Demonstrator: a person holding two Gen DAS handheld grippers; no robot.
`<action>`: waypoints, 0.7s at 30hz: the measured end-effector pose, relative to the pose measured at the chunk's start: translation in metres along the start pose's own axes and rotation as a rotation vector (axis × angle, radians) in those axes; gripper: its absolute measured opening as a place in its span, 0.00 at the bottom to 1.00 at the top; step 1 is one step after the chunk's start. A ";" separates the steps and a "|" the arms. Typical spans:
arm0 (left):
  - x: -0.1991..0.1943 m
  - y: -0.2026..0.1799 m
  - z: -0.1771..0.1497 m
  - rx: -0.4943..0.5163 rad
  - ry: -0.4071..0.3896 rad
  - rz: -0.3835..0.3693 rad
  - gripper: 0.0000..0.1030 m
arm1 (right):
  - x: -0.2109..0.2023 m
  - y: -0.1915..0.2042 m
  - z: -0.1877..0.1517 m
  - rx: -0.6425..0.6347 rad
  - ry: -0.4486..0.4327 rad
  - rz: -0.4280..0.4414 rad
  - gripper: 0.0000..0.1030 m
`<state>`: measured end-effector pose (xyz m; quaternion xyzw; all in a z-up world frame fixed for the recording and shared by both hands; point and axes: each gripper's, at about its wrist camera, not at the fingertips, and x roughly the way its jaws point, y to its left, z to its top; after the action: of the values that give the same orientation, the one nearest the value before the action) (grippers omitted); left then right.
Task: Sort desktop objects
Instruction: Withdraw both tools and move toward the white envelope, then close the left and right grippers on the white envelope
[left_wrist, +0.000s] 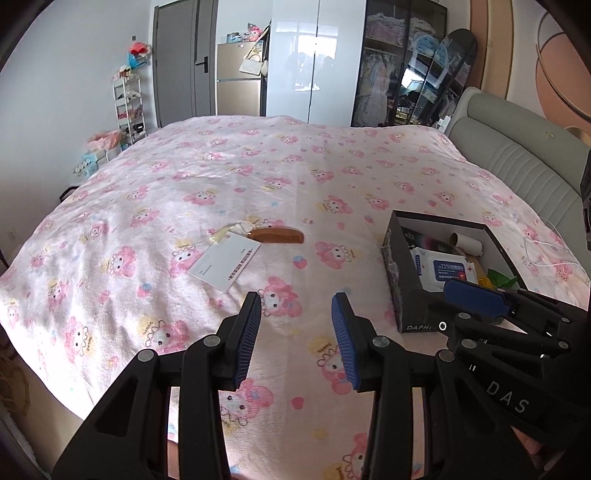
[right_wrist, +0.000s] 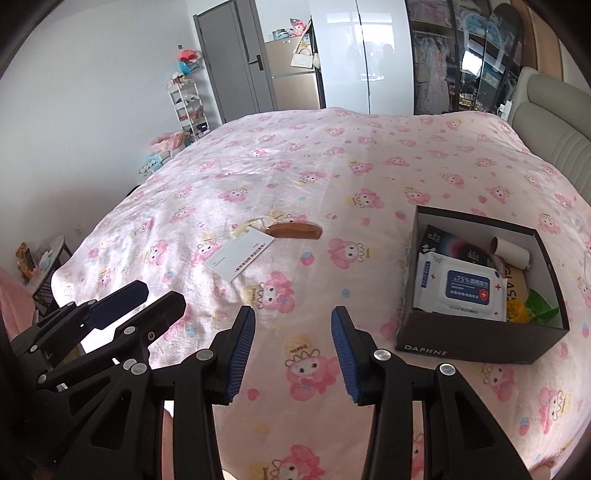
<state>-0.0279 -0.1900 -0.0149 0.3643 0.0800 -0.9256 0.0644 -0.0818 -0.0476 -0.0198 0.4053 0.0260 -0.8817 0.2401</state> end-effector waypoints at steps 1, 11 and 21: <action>0.004 0.006 -0.001 -0.012 0.007 0.000 0.39 | 0.005 0.003 0.001 -0.005 0.006 0.003 0.38; 0.077 0.072 -0.006 -0.151 0.075 -0.010 0.39 | 0.089 0.030 0.013 -0.051 0.072 0.056 0.38; 0.192 0.162 0.001 -0.325 0.120 -0.019 0.39 | 0.218 0.052 0.040 -0.072 0.137 0.116 0.38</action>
<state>-0.1396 -0.3603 -0.1618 0.4028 0.2358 -0.8777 0.1089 -0.2085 -0.1907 -0.1437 0.4565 0.0504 -0.8352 0.3026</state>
